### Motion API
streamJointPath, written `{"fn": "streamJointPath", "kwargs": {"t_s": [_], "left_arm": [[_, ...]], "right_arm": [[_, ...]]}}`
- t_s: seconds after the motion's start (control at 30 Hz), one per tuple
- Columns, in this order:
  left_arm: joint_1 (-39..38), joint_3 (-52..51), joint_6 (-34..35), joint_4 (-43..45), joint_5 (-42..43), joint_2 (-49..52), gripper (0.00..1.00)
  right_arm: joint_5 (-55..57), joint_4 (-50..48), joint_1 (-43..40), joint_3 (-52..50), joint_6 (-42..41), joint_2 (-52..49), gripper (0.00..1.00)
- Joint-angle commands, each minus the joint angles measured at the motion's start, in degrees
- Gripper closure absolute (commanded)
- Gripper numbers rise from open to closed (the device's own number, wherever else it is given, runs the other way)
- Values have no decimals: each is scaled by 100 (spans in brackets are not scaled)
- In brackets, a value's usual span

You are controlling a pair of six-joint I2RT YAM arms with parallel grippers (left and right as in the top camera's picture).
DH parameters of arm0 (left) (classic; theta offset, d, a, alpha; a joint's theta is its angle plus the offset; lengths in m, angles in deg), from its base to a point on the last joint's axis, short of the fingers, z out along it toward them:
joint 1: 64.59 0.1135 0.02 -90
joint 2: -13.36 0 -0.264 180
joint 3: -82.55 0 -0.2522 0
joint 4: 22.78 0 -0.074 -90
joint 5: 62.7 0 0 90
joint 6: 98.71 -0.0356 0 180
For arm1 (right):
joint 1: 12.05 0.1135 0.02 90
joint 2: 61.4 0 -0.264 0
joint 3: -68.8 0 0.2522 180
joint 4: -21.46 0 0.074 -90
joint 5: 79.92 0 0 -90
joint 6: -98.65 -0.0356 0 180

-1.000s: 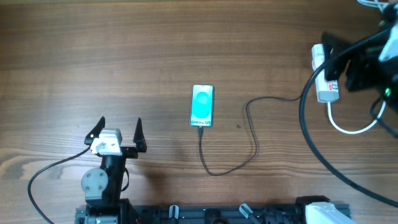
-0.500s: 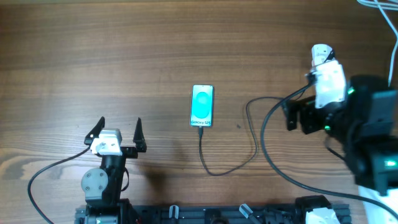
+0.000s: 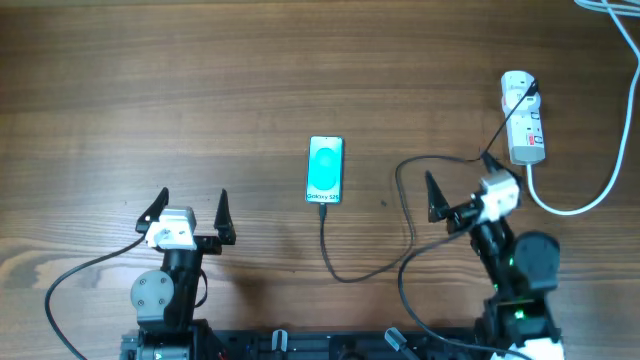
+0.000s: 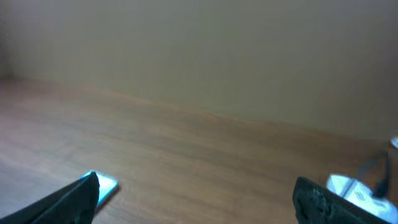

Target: Plug charger to phone and switch on socket

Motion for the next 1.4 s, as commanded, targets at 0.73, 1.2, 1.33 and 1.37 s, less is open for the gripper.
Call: {"fn": "streamJointPath", "kwargs": {"t_s": [0.73, 1.2, 1.33, 1.37], "left_arm": [[-22, -28, -109, -35, -15, -46, 0], [-22, -28, -109, -33, -15, -46, 0], [-22, -28, -109, -33, -13, -42, 0], [-22, -28, -109, -35, -15, -42, 0]], "right_arm": [[1147, 2328, -131, -306, 470, 2796, 0], [1147, 2330, -131, -306, 470, 2796, 0], [1147, 2328, -131, -306, 470, 2796, 0], [1147, 2330, -131, -306, 470, 2796, 0]]}}
